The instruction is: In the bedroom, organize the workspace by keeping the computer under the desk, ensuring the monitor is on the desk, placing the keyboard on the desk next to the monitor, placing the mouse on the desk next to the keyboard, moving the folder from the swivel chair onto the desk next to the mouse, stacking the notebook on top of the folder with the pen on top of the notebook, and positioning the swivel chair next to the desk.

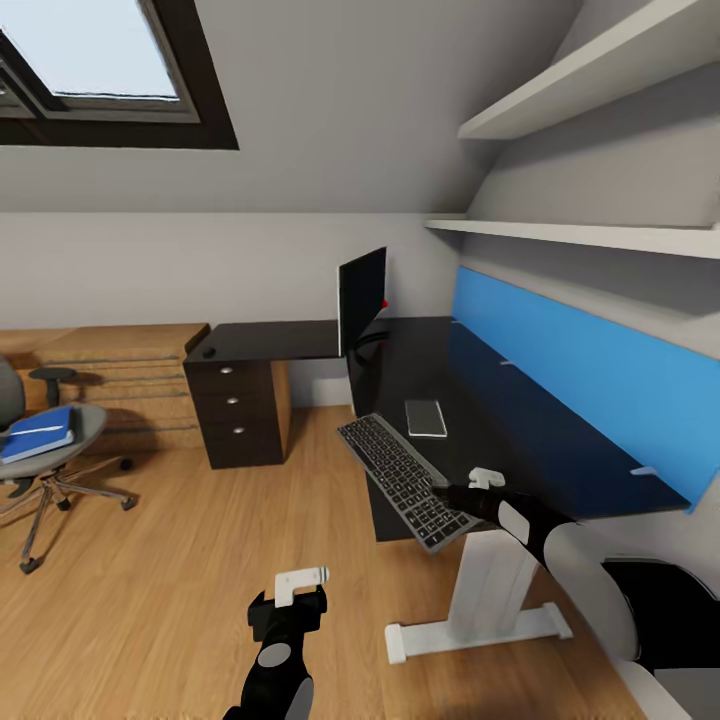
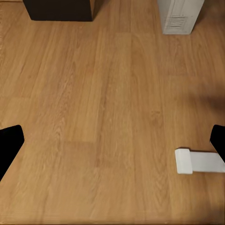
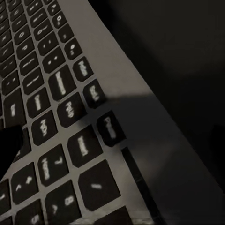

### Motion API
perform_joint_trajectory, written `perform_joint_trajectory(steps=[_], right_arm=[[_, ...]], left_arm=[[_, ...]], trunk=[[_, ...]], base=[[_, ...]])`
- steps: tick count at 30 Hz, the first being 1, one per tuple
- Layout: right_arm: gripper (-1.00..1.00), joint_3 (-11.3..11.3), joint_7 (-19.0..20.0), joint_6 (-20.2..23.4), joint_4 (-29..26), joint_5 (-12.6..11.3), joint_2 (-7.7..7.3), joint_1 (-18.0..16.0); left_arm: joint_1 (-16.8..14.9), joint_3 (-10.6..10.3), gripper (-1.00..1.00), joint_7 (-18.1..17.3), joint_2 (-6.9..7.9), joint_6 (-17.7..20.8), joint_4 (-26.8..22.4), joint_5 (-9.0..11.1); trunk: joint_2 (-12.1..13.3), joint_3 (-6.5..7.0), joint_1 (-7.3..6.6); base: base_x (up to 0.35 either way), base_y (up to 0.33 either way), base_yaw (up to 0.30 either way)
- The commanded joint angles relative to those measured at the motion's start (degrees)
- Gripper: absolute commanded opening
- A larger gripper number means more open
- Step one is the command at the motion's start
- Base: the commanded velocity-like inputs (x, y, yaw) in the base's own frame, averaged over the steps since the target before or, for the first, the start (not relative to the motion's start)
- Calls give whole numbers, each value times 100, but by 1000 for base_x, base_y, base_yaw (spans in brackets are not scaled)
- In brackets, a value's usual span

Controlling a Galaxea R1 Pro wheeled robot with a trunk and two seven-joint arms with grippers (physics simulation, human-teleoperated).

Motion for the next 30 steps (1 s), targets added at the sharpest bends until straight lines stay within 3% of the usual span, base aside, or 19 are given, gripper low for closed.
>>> perform_joint_trajectory(steps=[1, 14, 25, 30], right_arm=[[100, 32, 14, 53, 5, -41, -2, -3], [100, 37, 14, 53, 8, -32, 11, -1], [100, 36, 42, 6, 8, -40, 12, -4], [100, 33, 48, -11, 3, -43, 15, -2]], left_arm=[[-5, -12, 100, 43, 2, 19, -7, 40], [-5, -3, 100, 10, 3, 23, 16, 48], [-5, -3, 100, 8, 3, 23, 19, 43], [-5, -6, 100, 8, 2, 27, 19, 43]], trunk=[[-3, -7, -3], [-3, -7, -3], [-3, -7, -3], [197, 83, -112]], base=[[-209, 76, 0], [-139, 85, 0], [-22, 17, 0], [0, 0, 0]])
